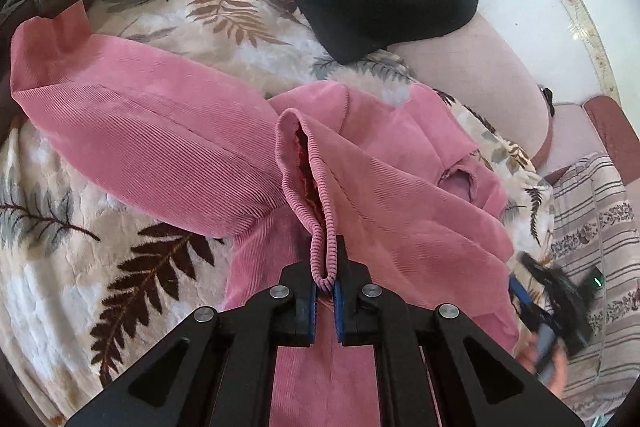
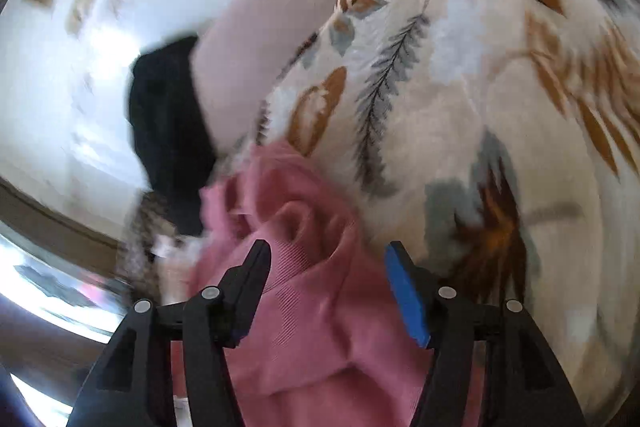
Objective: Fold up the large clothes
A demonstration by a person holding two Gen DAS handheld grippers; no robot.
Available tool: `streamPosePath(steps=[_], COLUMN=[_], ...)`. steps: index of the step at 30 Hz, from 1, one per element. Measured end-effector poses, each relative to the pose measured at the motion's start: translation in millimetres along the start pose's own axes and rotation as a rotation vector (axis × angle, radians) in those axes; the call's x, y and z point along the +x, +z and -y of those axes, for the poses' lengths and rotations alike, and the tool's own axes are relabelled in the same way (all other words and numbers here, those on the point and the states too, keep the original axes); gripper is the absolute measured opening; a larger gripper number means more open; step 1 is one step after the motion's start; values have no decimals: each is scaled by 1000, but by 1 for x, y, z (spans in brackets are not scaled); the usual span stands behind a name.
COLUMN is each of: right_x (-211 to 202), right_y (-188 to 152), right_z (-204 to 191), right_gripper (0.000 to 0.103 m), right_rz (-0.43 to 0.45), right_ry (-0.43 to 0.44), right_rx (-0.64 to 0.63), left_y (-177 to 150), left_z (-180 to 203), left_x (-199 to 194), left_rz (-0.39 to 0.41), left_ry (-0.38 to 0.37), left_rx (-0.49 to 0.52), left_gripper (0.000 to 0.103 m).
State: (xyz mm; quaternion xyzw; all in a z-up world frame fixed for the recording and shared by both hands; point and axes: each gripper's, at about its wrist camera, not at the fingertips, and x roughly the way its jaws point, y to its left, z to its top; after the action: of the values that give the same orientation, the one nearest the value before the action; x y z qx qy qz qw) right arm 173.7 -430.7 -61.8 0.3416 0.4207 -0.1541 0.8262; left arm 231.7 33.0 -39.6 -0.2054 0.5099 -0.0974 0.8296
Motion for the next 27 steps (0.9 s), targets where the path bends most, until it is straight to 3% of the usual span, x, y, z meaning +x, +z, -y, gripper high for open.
streamPosePath(steps=[2,4,5,6,7,10,12,14,17,20,22,24,26,27], right_x=[26,35,30,23,14,-14,1,27,14,-6,-11,-13,-14,-13], right_y=[-2,-6,-7,-6,-4,14,20,18,13,14,16,17,15,14], right_z=[-1,-5,-12,-17,-20,-4,9,20,27,29,28,26,27,26], right_gripper=[61,39,19,9,6,5,5,5,13,18,22,22,22,22], right_rz=[-90,-136,-106,-69,-26,112,62,-51,-11,37,56,52,51,48], right_ry=[-30,9,-9,-21,-25,-16,-86,-153,-67,23,38,45,51,56], right_rx=[-41,-64,-126,-179,-210,-144,-129,-146,-114,-80,-77,-81,-72,-67], left_y=[-3,-3,-4,-4,-3,-6,-14,-23,-30,-19,-2,14,26,32], left_z=[-2,-1,1,2,4,11,14,9,-8,-22,-19,-12,-2,4], left_x=[-4,-6,-8,-8,-7,7,22,37,28,-3,-15,-14,-1,12], left_rz=[-3,-5,-4,-4,-6,-37,-87,-157,-183,-126,-62,-15,-20,-53], left_ry=[-13,-28,-36,-42,-50,-44,-8,18,-37,-111,-77,-21,13,30], left_rx=[6,11,12,13,17,43,69,89,73,50,72,107,129,148], left_gripper=[5,5,5,5,5,5,5,5,5,7,19,49,61,61])
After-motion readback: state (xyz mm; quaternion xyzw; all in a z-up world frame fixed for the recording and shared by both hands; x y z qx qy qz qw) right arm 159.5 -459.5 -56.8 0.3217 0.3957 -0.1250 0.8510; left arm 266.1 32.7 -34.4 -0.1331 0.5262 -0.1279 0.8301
